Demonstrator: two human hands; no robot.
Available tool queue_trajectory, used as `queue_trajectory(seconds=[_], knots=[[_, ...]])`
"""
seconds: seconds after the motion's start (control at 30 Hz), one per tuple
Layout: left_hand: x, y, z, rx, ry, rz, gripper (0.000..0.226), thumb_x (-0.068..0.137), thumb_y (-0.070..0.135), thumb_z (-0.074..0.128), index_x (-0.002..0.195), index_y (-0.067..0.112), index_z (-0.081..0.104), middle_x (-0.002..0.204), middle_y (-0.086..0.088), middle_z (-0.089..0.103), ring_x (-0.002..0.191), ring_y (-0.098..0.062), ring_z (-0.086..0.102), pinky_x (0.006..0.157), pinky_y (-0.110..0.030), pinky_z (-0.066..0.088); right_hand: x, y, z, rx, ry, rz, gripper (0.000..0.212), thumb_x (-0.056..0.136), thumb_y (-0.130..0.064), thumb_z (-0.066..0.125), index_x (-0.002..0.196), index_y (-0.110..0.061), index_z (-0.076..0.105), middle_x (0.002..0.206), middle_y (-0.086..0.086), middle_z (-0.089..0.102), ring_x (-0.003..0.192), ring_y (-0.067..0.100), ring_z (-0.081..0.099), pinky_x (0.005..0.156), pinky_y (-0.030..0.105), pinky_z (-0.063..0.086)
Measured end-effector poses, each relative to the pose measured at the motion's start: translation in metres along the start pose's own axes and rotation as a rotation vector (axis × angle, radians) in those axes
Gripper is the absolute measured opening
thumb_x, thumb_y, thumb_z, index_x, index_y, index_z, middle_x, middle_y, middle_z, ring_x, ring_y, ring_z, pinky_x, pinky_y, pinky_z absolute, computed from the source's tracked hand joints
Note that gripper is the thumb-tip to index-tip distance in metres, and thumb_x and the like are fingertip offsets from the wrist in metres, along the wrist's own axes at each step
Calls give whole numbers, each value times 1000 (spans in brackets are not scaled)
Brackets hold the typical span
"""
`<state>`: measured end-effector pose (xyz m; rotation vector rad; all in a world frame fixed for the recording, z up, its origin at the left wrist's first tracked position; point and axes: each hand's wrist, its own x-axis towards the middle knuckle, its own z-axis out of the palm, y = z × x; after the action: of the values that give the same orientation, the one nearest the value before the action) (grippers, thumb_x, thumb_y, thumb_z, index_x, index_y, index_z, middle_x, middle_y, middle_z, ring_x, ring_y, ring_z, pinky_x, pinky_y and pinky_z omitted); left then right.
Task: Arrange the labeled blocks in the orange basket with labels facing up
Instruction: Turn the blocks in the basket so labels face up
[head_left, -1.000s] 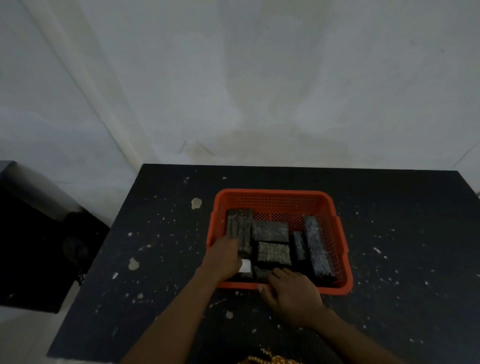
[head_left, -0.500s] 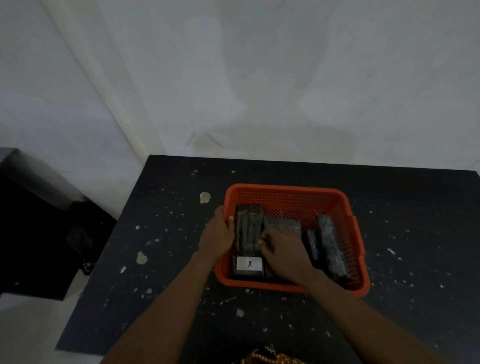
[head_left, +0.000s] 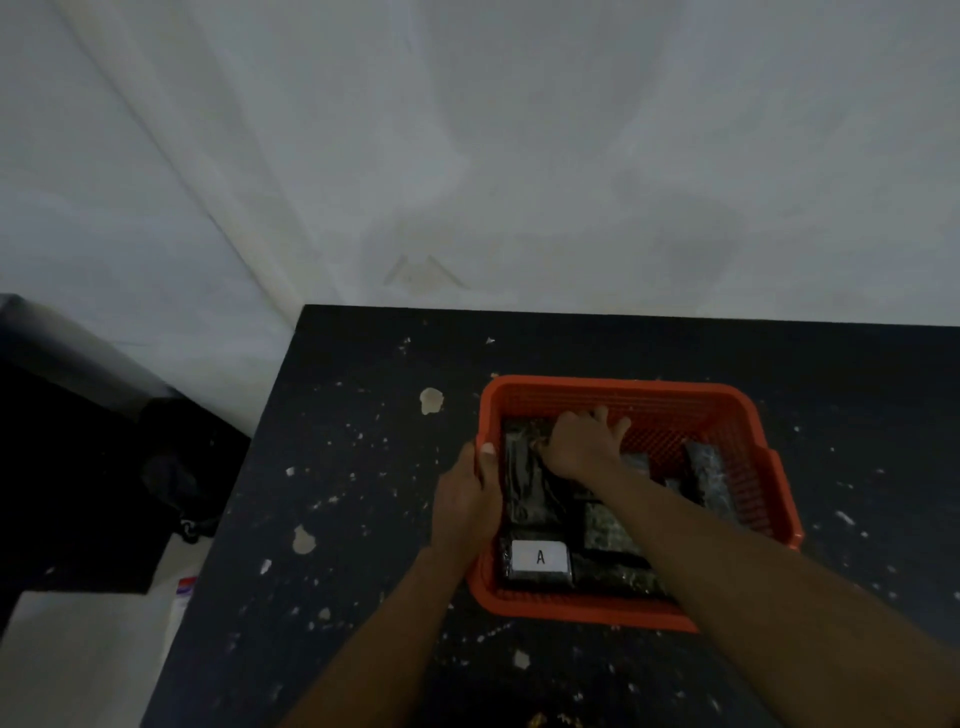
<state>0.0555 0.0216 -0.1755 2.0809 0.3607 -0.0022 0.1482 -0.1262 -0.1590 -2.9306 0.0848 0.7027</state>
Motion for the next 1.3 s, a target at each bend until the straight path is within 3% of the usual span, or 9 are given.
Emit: queue_trajectory(seconds=[0.2,0.33,0.43,0.67,0.8,0.9,1.0,1.2,1.3], knots=[[2,-2,-1,-1,18,9,39,99,59,26,91,37,57,70,16,63,68,3,61,61,-23,44,7,-11,2,133,-49,108,46,82,-43,62,116,-12,58,141,14,44,135,37,24,111,65,10],[0,-1,-1,-18,20,24,37,100,56,27,85,37,55,66,12,61,62,0,60,57,-22,41,6,-5,-10,278,-51,130,23,80,-33,57,89,-12,61,118,14,60,125,36,41,109,61,15],[0,0,-1,-22,29,27,40,100,56,27,82,33,54,64,8,60,58,-2,58,55,-24,43,0,-3,-25,388,0,92,20,78,-32,57,82,-13,63,91,7,64,99,30,57,101,54,26],[-1,1,-2,-33,19,37,47,100,57,24,81,29,56,65,5,59,56,0,56,55,-24,42,-12,16,-58,717,130,-193,17,81,-20,75,95,-9,73,84,4,70,76,17,64,71,29,51],[-3,3,-2,5,43,49,48,101,55,23,77,27,54,68,6,60,61,-4,58,57,-27,39,-28,32,-63,1220,-25,-153,16,87,-12,69,101,-5,66,78,9,66,57,14,64,44,24,46],[-3,4,-3,17,36,43,47,101,55,23,79,29,56,75,8,63,70,-3,60,61,-26,39,-44,42,-61,1630,-191,-164,4,92,1,57,92,1,61,90,20,62,74,28,69,57,31,56],[-5,6,-4,11,27,55,47,102,52,24,79,28,57,75,8,63,69,-1,60,61,-22,39,-57,51,-52,1858,-212,-209,23,90,7,44,75,3,61,88,22,64,79,38,68,66,37,59],[-5,8,-4,-1,15,39,46,103,50,26,78,29,58,76,9,63,69,1,60,59,-17,37,-72,55,-30,1787,-198,-215,33,97,-11,45,80,6,68,85,18,70,77,30,68,67,36,57],[-5,8,-4,-14,9,28,46,103,51,26,80,27,58,76,7,64,70,-4,61,60,-21,39,-77,58,-19,1464,-77,-212,5,86,-1,67,85,-1,72,94,14,71,84,21,70,69,27,58]])
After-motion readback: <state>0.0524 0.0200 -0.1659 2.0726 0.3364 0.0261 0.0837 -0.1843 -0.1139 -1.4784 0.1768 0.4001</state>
